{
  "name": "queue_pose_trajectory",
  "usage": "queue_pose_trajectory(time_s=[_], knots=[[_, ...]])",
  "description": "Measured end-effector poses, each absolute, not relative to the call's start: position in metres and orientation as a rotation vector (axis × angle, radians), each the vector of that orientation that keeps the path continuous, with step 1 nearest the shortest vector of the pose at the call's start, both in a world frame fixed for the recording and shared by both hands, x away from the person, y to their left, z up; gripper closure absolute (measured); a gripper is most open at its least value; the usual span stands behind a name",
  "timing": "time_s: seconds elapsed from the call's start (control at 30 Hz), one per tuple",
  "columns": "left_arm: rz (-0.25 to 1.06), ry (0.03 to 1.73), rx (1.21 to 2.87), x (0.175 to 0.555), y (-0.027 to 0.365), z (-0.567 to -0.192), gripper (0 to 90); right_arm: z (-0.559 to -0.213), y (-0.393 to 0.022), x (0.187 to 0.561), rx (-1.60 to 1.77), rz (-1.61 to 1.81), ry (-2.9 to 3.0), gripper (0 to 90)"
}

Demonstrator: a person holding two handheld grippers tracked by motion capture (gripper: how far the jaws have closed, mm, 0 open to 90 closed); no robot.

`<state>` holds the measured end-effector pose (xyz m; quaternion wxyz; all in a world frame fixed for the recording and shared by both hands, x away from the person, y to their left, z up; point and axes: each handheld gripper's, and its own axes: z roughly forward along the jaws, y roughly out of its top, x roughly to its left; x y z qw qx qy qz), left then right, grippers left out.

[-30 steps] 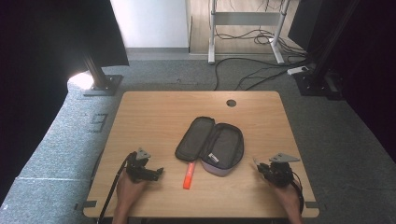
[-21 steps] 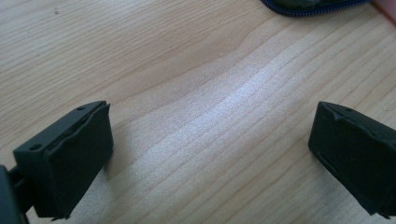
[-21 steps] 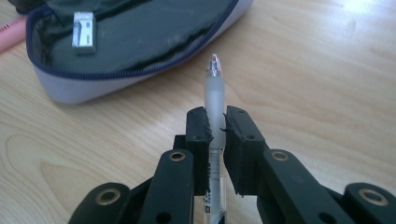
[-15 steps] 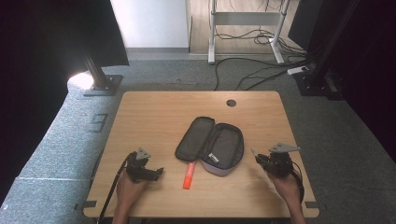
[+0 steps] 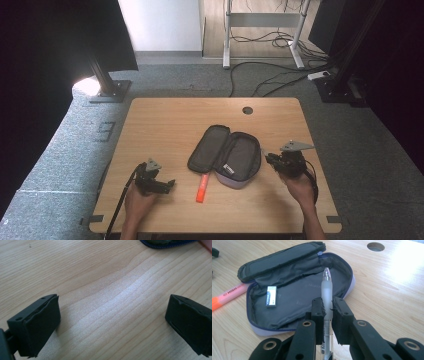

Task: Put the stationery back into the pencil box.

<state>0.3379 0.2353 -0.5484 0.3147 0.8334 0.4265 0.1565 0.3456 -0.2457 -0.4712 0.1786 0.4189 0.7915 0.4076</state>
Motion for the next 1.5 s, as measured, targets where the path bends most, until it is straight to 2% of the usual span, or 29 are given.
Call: queue_pose_trajectory(time_s=[1.5], knots=[[0.411, 1.123, 2.197, 0.338, 0.235, -0.548, 0.0, -0.471, -0.197, 0.387, 1.129, 1.108, 2.302, 78.4]])
